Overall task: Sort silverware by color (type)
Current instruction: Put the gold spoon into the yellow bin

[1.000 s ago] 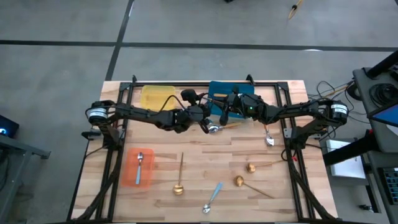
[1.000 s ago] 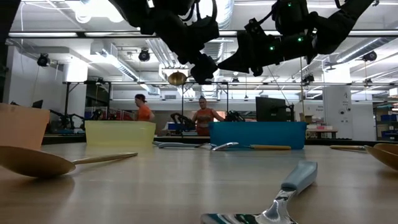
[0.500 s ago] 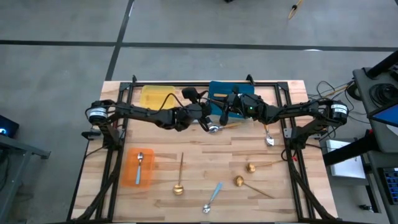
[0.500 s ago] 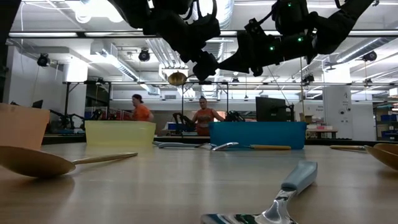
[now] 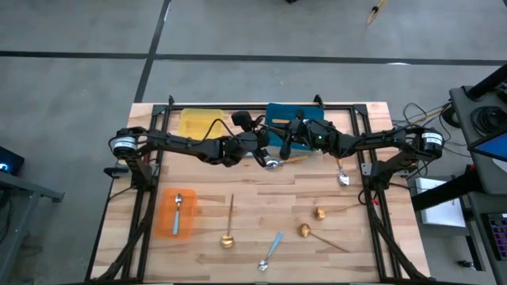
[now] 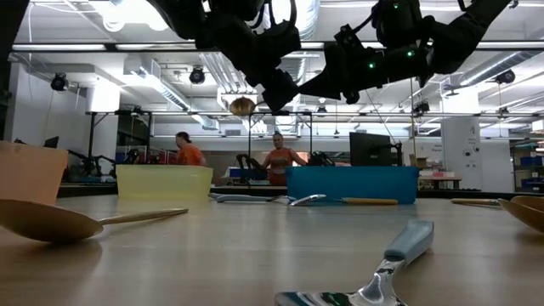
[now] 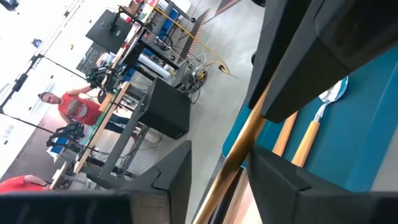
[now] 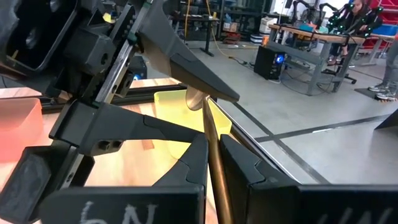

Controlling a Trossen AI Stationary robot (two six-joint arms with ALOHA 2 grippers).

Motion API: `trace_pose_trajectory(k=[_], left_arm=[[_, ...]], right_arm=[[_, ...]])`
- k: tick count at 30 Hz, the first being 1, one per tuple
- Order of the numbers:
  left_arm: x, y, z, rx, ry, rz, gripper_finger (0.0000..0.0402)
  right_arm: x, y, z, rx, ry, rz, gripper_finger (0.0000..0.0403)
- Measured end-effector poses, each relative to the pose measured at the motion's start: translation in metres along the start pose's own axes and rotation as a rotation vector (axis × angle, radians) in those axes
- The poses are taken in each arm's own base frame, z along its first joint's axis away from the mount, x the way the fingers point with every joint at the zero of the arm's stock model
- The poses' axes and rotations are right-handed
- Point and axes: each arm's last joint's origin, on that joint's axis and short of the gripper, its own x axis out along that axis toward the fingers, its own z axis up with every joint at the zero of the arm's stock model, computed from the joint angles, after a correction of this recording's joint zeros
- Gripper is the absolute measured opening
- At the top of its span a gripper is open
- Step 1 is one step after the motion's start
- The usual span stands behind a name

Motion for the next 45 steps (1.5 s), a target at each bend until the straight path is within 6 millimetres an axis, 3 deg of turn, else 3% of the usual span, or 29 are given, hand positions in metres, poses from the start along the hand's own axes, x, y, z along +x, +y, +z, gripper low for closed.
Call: trace_pose_trajectory(k=[16,23,36,40,45], left_arm=[[0.0,-0.001,0.0,-0.009,-0.012,-0.028,0.0062],[0.0,-0.004,-0.002,-0.001,-0.007,-0.067,0.001],[0.0,-0.003,-0.005,0.008,0.051,-0.074,0.0004],[-0.003,0.007,0.0,0.095,0.12,-0.116,0.0004],[-0.002,0.035,0.002,0.185,0.232,-0.272,0.0004]], right_arm=[[0.0,0.0,0.0,0.0,-0.001,-0.004,0.0025],[0.0,-0.001,0.001,0.023,-0.005,0.0,0.003],[0.0,-0.001,-0.001,0.026,0.008,-0.012,0.0087],[0.0,-0.002,-0.003,0.021,0.024,-0.059,0.0109],[0.0,-0.004,-0.004,-0.003,0.039,-0.086,0.0128]])
